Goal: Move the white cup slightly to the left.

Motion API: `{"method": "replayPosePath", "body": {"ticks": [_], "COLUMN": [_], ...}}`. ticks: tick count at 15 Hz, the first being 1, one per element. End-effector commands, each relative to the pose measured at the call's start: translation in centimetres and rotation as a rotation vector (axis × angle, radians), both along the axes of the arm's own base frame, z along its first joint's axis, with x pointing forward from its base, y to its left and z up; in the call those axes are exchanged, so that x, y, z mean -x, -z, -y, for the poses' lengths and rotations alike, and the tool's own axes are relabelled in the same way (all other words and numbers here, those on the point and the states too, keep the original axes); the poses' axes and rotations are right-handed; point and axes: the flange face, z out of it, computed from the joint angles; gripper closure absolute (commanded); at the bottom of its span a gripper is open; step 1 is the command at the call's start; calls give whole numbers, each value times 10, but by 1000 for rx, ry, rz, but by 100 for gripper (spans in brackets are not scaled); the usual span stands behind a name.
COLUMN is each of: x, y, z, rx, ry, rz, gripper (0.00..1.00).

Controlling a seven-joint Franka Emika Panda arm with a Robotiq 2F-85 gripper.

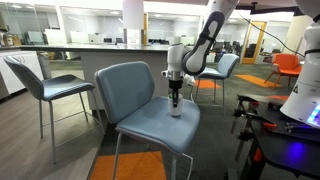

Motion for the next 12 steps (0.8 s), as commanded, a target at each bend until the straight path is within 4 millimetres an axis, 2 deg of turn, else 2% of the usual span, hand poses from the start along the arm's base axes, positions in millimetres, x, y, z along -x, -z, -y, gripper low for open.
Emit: {"method": "replayPosePath", "body": {"ticks": [1, 12], "x": [-7, -25], "y": [-16, -20], "z": [-14, -73], "rx": [-23, -145], "ry": [4, -2], "rz": [54, 127], "gripper": [97, 97]}}
